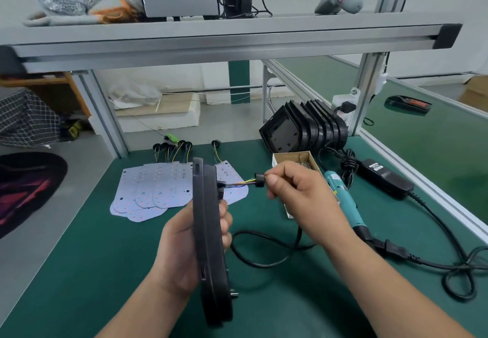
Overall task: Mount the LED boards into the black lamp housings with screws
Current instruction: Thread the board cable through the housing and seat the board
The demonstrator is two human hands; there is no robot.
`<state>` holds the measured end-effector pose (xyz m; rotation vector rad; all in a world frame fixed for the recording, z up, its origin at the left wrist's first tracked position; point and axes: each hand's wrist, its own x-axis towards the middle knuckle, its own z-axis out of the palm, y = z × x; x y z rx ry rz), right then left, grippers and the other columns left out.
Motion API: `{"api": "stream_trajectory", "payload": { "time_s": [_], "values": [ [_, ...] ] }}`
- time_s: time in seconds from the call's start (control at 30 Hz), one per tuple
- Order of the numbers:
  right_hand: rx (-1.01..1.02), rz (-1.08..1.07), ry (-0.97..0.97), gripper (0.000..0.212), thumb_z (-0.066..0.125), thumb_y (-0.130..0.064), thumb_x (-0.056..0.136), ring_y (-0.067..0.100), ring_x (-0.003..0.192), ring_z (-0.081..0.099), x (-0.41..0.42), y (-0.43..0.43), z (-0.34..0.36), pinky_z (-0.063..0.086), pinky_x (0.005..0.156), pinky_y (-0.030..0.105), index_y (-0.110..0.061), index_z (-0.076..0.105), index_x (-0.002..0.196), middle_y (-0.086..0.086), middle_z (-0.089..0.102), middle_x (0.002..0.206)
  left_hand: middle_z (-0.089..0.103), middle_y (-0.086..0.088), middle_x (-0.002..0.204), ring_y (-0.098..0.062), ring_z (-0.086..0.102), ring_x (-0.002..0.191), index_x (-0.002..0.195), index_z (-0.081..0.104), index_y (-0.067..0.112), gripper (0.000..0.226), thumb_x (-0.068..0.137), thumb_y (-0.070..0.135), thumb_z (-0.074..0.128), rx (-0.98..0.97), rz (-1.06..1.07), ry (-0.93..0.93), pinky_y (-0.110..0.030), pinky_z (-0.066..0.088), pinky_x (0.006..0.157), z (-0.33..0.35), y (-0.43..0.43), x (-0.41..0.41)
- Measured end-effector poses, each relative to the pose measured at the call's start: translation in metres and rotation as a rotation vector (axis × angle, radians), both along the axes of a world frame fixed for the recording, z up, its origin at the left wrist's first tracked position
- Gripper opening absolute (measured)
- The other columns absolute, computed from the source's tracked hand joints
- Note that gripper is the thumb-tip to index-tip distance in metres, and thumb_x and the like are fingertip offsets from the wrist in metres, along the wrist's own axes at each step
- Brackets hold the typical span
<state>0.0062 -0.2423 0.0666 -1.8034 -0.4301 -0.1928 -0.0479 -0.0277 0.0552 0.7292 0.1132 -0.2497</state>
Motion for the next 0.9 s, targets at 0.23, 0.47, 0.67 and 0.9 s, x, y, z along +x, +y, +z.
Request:
{"api": "stream_trajectory", "payload": {
  "time_s": [0.23, 0.47, 0.67, 0.9],
  "values": [
    [0.022, 0.121, 0.015, 0.013, 0.065, -0.016, 0.105, 0.006, 0.057, 0.036, -0.002, 0.000, -0.009, 0.031, 0.053, 0.021, -0.014, 0.070, 0.094, -0.015, 0.044, 0.063, 0.071, -0.013, 0.108, -0.022, 0.073, 0.065, 0.126, 0.064, 0.005, 0.050, 0.087, 0.034, 0.072, 0.036, -0.123, -0.086, -0.021, 0.054, 0.048, -0.006, 0.007, -0.003],
    [0.118, 0.256, 0.114, 0.013, 0.067, -0.018, 0.098, 0.020, 0.053, 0.048, -0.004, 0.001, -0.005, 0.041, 0.052, 0.029, -0.006, 0.063, 0.098, 0.021, 0.056, 0.071, 0.050, -0.025, 0.155, -0.040, 0.031, 0.154, 0.143, 0.061, 0.005, 0.052, 0.117, 0.037, 0.031, -0.051, -0.212, -0.175, -0.041, 0.057, 0.101, -0.015, 0.006, 0.004],
    [0.199, 0.385, 0.190, 0.003, 0.067, -0.010, 0.101, 0.021, 0.057, 0.052, -0.008, 0.007, -0.008, 0.046, 0.049, 0.029, -0.012, 0.065, 0.103, 0.037, 0.060, 0.086, 0.071, -0.018, 0.134, -0.029, 0.070, 0.121, 0.131, 0.073, 0.007, 0.057, 0.091, 0.047, 0.080, 0.045, -0.147, -0.152, -0.033, 0.062, 0.080, -0.021, 0.005, 0.003],
    [0.069, 0.284, 0.183, 0.011, 0.066, -0.017, 0.102, 0.007, 0.062, 0.047, -0.008, 0.006, -0.010, 0.037, 0.055, 0.018, -0.016, 0.065, 0.091, 0.004, 0.067, 0.080, 0.068, -0.018, 0.138, -0.031, 0.065, 0.130, 0.133, 0.072, 0.010, 0.047, 0.101, 0.044, 0.067, 0.062, -0.153, -0.186, -0.033, 0.063, 0.082, -0.016, 0.007, 0.004]
  ]
}}
